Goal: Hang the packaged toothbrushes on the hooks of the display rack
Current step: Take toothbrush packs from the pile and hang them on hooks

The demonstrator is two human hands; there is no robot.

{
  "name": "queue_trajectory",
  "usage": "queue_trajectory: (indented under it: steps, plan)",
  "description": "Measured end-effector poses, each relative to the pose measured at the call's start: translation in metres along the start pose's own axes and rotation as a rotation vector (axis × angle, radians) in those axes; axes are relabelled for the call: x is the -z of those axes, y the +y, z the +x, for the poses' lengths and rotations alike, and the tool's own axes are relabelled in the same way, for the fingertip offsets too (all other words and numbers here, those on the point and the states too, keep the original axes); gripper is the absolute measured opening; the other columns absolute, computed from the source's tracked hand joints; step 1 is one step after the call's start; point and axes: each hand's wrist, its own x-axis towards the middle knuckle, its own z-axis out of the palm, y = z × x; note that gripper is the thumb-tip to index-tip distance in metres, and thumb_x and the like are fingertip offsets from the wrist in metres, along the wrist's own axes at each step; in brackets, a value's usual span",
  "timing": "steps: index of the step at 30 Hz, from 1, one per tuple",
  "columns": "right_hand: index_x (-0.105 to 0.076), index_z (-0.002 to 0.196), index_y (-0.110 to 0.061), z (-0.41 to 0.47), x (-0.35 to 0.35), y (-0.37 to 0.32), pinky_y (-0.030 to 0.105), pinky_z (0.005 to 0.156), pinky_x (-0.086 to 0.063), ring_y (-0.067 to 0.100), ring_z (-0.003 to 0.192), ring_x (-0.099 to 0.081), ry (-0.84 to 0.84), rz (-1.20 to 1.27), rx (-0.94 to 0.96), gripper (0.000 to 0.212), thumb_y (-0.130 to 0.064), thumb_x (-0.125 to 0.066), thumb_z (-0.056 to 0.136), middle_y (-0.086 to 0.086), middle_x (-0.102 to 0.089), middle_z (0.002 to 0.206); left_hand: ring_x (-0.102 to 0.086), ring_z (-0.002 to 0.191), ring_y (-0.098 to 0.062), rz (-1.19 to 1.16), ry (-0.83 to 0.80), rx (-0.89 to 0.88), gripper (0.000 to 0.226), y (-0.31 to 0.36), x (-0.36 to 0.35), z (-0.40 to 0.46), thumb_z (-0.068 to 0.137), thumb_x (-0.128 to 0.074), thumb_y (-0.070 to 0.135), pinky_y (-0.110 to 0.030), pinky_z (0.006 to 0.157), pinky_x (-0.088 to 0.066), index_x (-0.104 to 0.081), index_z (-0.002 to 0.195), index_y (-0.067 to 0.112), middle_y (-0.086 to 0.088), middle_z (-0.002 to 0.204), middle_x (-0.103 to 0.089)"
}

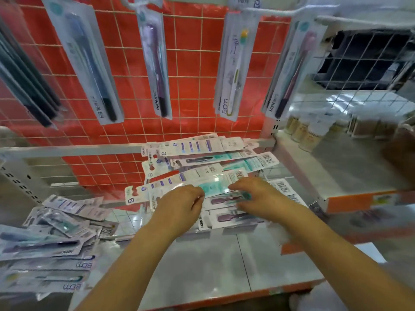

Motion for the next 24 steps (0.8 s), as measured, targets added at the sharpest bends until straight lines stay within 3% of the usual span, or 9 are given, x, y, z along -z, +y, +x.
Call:
queue_trajectory:
  steps: [4, 10, 14, 16, 19, 21, 22, 24]
  plan:
    - [-0.034, 0.144, -0.027, -0.014, 0.005, 0.020, 0.025, 0.110, -0.021, 0.014, 0.136, -0.025, -0.054, -0.097, 0.068, 0.060, -0.023, -0.059, 0.089, -0.005, -0.032, 0.148, -0.057, 0.105, -0.017, -0.027, 0.025, 0.011, 0.028, 0.011, -0.013, -0.003, 0.097, -0.042, 0.025, -0.027, 0.085, -0.046, -0.062, 0.115, 0.021, 0.002, 0.117, -0.063]
    - [-0.022, 0.147, -0.030, -0.033, 0.006, 0.046, 0.029, 0.115, -0.015, 0.012, 0.141, -0.016, -0.096, -0.094, 0.100, 0.079, -0.004, -0.057, 0.081, -0.008, -0.018, 0.155, -0.058, 0.103, -0.018, -0.022, 0.068, 0.041, 0.026, 0.027, -0.024, -0.008, 0.096, -0.045, 0.025, -0.028, 0.085, -0.050, -0.064, 0.112, 0.019, -0.001, 0.117, -0.063]
    - [-0.004, 0.150, -0.028, -0.032, -0.006, 0.057, 0.040, 0.119, 0.000, 0.014, 0.145, 0.001, -0.112, -0.305, 0.123, 0.087, -0.014, -0.058, 0.084, -0.008, 0.001, 0.157, -0.057, 0.106, -0.017, -0.023, 0.103, 0.084, 0.026, 0.032, -0.028, -0.009, 0.096, -0.045, 0.024, -0.027, 0.085, -0.049, -0.063, 0.114, 0.019, 0.000, 0.119, -0.062]
    - [-0.003, 0.150, -0.026, -0.028, -0.015, 0.059, 0.045, 0.119, -0.003, 0.018, 0.145, 0.000, -0.060, -0.395, 0.141, 0.083, -0.018, -0.056, 0.086, -0.004, -0.001, 0.157, -0.058, 0.107, -0.016, -0.042, 0.109, 0.114, 0.026, 0.033, -0.029, -0.010, 0.096, -0.046, 0.025, -0.026, 0.085, -0.049, -0.062, 0.115, 0.020, 0.001, 0.121, -0.061]
    - [-0.028, 0.145, -0.016, -0.024, -0.034, 0.057, 0.048, 0.109, -0.029, 0.031, 0.132, -0.032, 0.136, -0.481, 0.189, 0.074, -0.022, -0.064, 0.081, 0.010, -0.032, 0.146, -0.056, 0.108, -0.015, -0.068, 0.108, 0.124, 0.025, 0.033, -0.030, -0.009, 0.096, -0.047, 0.024, -0.025, 0.086, -0.049, -0.063, 0.115, 0.019, 0.001, 0.121, -0.060]
    - [-0.060, 0.120, -0.011, -0.019, -0.043, 0.059, 0.048, 0.079, -0.052, 0.031, 0.099, -0.060, 0.284, -0.504, 0.243, 0.076, -0.025, -0.086, 0.050, 0.011, -0.061, 0.112, -0.055, 0.107, -0.014, -0.080, 0.110, 0.121, 0.025, 0.031, -0.031, -0.009, 0.095, -0.047, 0.023, -0.024, 0.086, -0.049, -0.064, 0.113, 0.018, 0.000, 0.119, -0.060]
    - [-0.067, 0.107, -0.012, -0.016, -0.047, 0.062, 0.043, 0.065, -0.055, 0.027, 0.083, -0.064, 0.345, -0.505, 0.254, 0.077, -0.025, -0.090, 0.035, 0.008, -0.066, 0.097, -0.056, 0.106, -0.014, -0.085, 0.110, 0.121, 0.024, 0.031, -0.031, -0.010, 0.095, -0.048, 0.023, -0.024, 0.086, -0.049, -0.064, 0.112, 0.017, 0.000, 0.118, -0.061]
    - [-0.071, 0.096, -0.013, -0.012, -0.051, 0.065, 0.037, 0.057, -0.055, 0.023, 0.073, -0.065, 0.413, -0.499, 0.257, 0.076, -0.025, -0.092, 0.024, 0.003, -0.067, 0.085, -0.056, 0.105, -0.014, -0.082, 0.106, 0.122, 0.023, 0.031, -0.030, -0.010, 0.095, -0.048, 0.023, -0.023, 0.085, -0.049, -0.064, 0.111, 0.017, 0.000, 0.117, -0.061]
